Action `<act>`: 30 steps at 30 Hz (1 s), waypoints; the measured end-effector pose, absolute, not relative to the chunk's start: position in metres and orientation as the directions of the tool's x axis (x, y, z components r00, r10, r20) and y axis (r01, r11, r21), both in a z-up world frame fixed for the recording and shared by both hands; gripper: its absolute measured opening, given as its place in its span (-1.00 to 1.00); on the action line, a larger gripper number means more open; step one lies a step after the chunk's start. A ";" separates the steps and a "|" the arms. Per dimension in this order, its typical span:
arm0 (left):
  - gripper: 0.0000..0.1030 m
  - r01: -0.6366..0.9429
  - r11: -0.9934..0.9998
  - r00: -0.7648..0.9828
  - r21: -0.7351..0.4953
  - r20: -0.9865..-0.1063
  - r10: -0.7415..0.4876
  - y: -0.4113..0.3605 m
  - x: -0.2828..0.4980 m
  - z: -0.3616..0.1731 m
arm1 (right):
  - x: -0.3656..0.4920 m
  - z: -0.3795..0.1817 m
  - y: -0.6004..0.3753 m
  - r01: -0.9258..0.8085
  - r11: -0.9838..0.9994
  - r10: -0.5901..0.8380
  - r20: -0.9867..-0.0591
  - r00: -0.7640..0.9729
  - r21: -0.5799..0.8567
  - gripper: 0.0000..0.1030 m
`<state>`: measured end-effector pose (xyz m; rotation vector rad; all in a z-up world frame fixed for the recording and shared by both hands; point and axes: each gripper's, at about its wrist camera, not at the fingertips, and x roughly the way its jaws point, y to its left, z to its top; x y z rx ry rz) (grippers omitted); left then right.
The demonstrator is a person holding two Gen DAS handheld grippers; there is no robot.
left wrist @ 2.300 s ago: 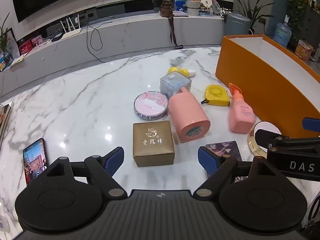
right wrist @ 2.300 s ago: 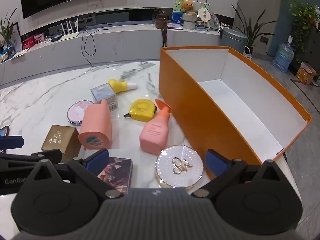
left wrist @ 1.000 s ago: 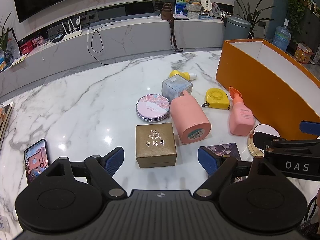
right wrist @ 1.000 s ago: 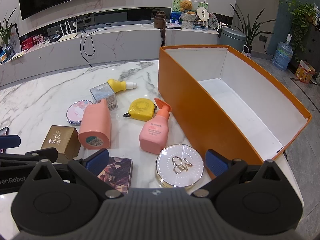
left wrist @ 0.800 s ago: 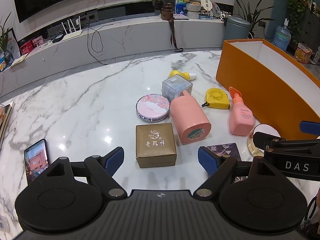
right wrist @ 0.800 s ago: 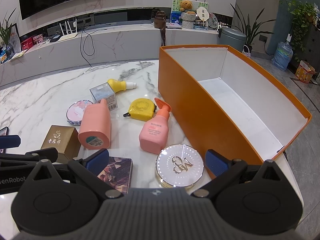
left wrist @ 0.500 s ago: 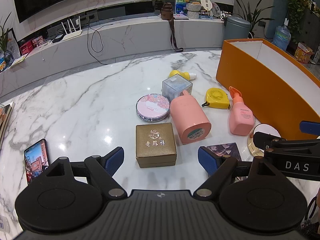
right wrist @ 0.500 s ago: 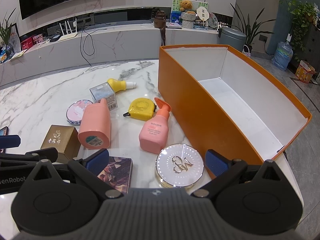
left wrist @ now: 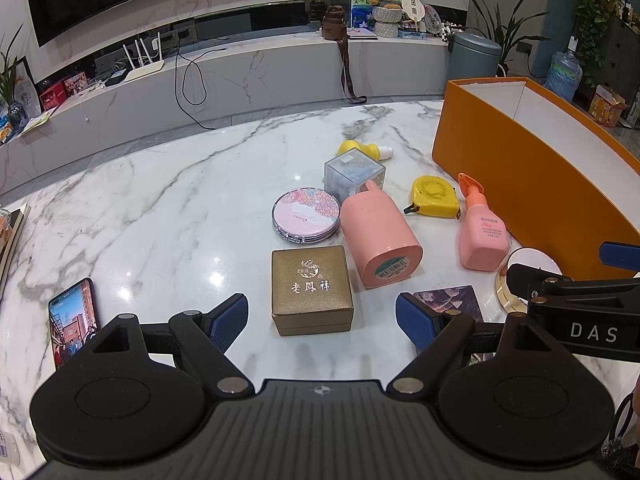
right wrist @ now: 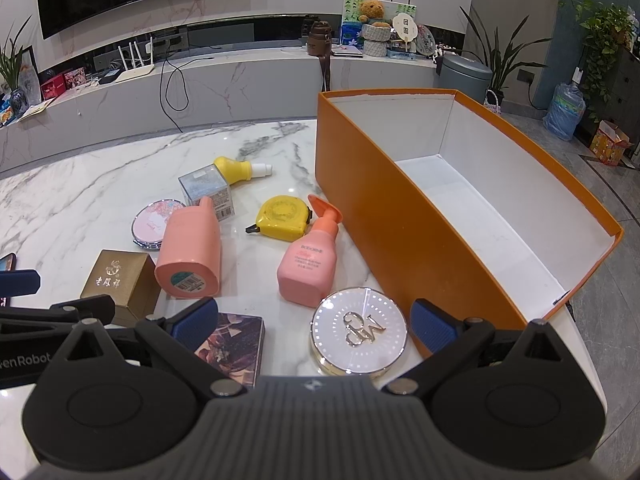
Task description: Organize rigid objects
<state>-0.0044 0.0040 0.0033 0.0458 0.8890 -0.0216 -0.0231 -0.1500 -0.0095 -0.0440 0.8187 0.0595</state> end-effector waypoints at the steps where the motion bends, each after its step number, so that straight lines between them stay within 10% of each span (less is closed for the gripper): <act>1: 0.90 0.037 0.999 0.630 0.030 -0.777 0.000 0.004 -0.004 0.003 | -0.023 -0.010 -0.150 -0.070 0.997 0.036 -0.731 0.681 -0.017 0.95; 30: 0.90 0.042 0.999 0.625 0.030 -0.780 -0.003 0.008 0.003 -0.008 | -0.020 -0.015 -0.147 -0.076 0.997 0.031 -0.741 0.671 -0.026 0.95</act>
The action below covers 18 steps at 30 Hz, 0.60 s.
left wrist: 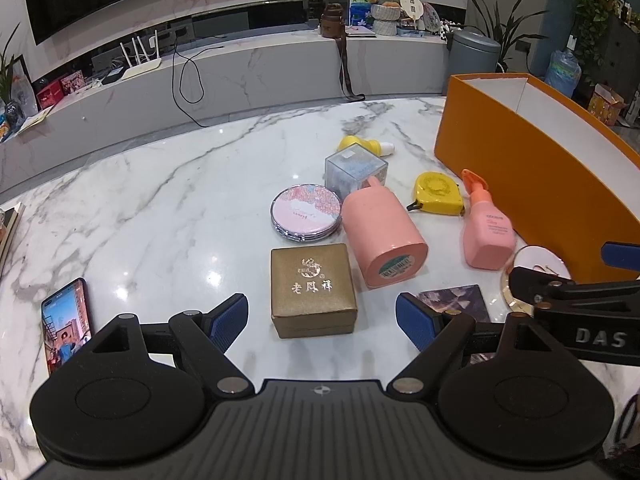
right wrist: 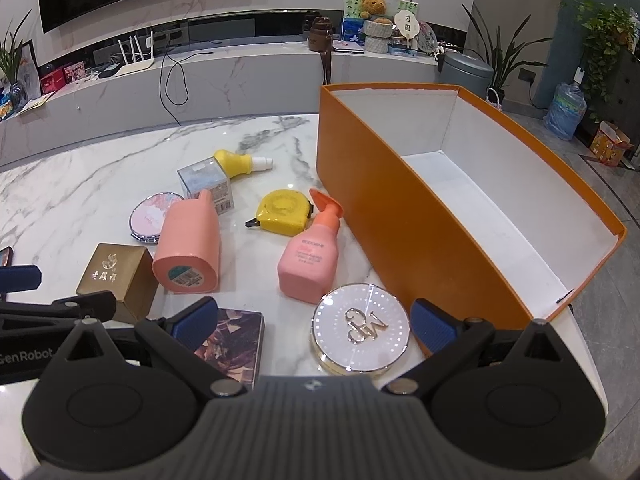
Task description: Organize rigid objects
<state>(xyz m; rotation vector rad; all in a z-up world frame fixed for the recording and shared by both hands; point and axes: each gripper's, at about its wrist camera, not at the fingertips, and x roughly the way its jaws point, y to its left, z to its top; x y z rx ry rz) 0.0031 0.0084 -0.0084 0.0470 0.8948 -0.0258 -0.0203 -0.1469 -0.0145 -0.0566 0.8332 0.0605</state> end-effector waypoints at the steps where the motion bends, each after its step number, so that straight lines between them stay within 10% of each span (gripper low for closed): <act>1: 0.90 0.037 0.999 0.621 0.031 -0.784 0.002 0.010 0.006 -0.011 | -0.020 -0.014 -0.147 -0.081 0.997 0.038 -0.741 0.671 -0.022 0.95; 18: 0.84 0.065 0.997 0.602 0.032 -0.799 -0.013 0.023 0.036 -0.055 | 0.017 -0.015 -0.128 -0.167 0.977 0.211 -0.743 0.635 0.134 0.95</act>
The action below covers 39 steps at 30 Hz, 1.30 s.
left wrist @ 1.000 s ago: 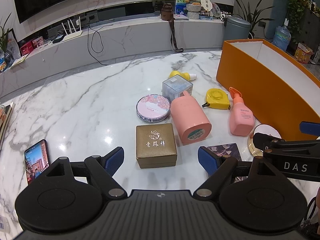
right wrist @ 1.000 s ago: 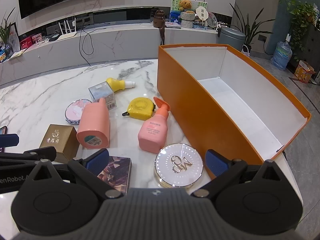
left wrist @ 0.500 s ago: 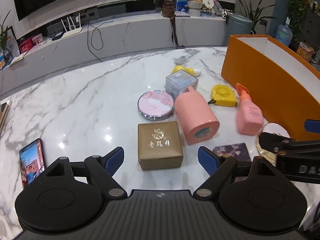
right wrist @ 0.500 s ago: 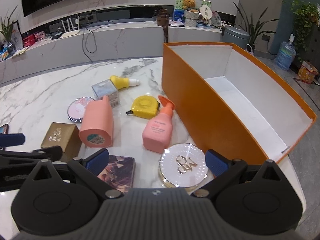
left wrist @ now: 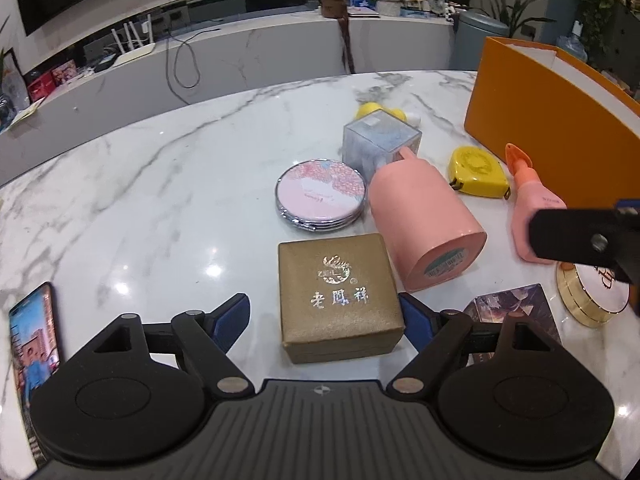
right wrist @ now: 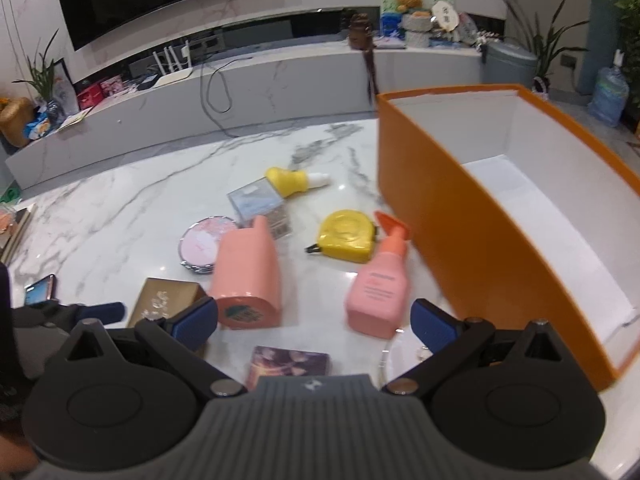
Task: Organize rigid objects
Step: 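Grasp the gold square box with the left tool while the right tool grasps the pink cylinder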
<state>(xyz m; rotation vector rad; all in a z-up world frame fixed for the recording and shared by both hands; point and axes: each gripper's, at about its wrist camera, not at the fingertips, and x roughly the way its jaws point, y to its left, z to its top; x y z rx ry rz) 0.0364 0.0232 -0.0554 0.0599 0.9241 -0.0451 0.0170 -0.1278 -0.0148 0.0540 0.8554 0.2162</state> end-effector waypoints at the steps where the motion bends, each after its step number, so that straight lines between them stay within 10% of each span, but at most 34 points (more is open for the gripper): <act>1: 0.82 0.067 0.998 0.601 0.022 -0.799 -0.022 0.024 0.038 -0.057 | 0.020 -0.016 -0.125 -0.176 0.974 0.225 -0.743 0.630 0.146 0.95; 6: 0.53 0.088 0.994 0.583 -0.062 -0.806 -0.101 0.030 0.046 -0.060 | 0.040 -0.026 -0.108 -0.193 0.970 0.238 -0.752 0.614 0.149 0.94; 29: 0.41 0.144 0.984 0.593 -0.103 -0.787 -0.169 0.050 0.050 -0.061 | 0.091 -0.074 -0.055 -0.239 0.963 0.225 -0.859 0.460 0.124 0.10; 39: 0.33 0.144 0.984 0.613 -0.107 -0.771 -0.173 0.055 0.045 -0.048 | 0.088 -0.065 -0.060 -0.249 0.959 0.242 -0.839 0.488 0.131 0.07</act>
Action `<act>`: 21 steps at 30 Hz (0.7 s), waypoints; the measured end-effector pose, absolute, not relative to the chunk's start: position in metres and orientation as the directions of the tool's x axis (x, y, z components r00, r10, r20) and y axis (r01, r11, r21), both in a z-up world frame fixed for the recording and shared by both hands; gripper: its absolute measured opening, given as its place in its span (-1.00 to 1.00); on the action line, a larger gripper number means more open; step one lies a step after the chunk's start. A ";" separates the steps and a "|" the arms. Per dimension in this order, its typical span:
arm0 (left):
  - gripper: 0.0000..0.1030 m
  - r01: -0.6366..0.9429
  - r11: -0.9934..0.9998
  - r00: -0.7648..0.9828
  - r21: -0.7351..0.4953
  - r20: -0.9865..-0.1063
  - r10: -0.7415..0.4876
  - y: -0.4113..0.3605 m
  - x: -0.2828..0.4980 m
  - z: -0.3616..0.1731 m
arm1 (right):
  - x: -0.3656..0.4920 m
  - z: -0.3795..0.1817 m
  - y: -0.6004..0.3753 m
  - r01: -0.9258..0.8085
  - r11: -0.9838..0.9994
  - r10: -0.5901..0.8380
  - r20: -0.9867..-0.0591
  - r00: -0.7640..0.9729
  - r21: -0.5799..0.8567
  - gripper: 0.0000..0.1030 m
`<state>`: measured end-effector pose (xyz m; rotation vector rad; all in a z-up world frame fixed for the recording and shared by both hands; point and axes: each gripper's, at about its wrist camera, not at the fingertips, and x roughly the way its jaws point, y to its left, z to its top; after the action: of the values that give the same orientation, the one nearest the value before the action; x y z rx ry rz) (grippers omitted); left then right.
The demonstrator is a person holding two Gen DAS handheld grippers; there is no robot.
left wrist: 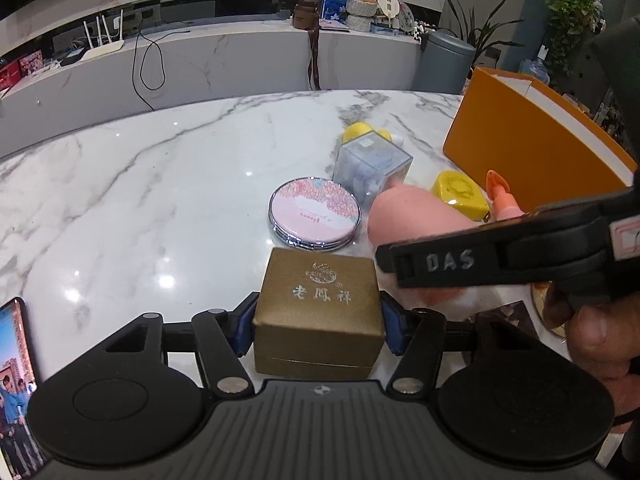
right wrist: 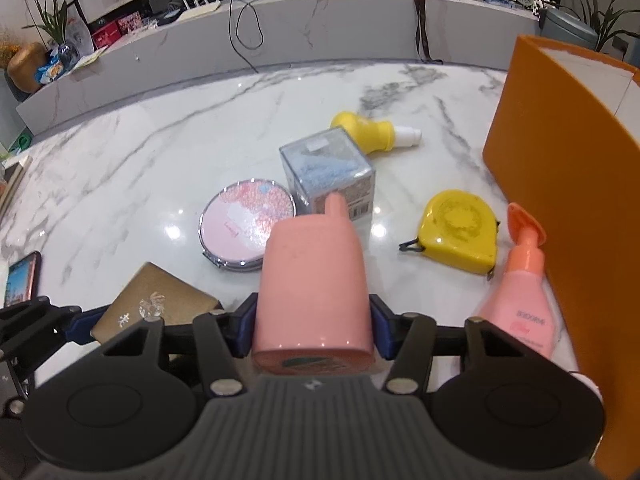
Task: Organize rigid objects
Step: 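Grasp the gold square box with the left tool while the right tool grasps the pink cylinder, then lift and carry the gold box and pink cylinder over the orange box with both tools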
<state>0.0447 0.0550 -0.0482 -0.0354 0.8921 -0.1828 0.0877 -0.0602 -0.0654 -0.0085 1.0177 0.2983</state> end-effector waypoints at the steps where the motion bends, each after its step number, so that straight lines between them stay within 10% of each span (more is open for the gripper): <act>1: 0.32 0.145 0.984 0.616 -0.106 -0.769 -0.174 0.055 0.044 -0.046 | 0.086 -0.062 -0.062 -0.248 0.959 0.245 -0.833 0.496 0.134 0.07; 21: 0.30 0.146 0.977 0.686 -0.157 -0.695 -0.215 0.030 0.031 0.004 | 0.054 0.010 -0.129 -0.174 0.965 0.262 -0.737 0.623 0.196 0.07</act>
<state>0.0305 0.0303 0.0037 -0.0913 0.7891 -0.2024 0.0542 -0.1292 0.0096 0.1088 0.8626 0.2508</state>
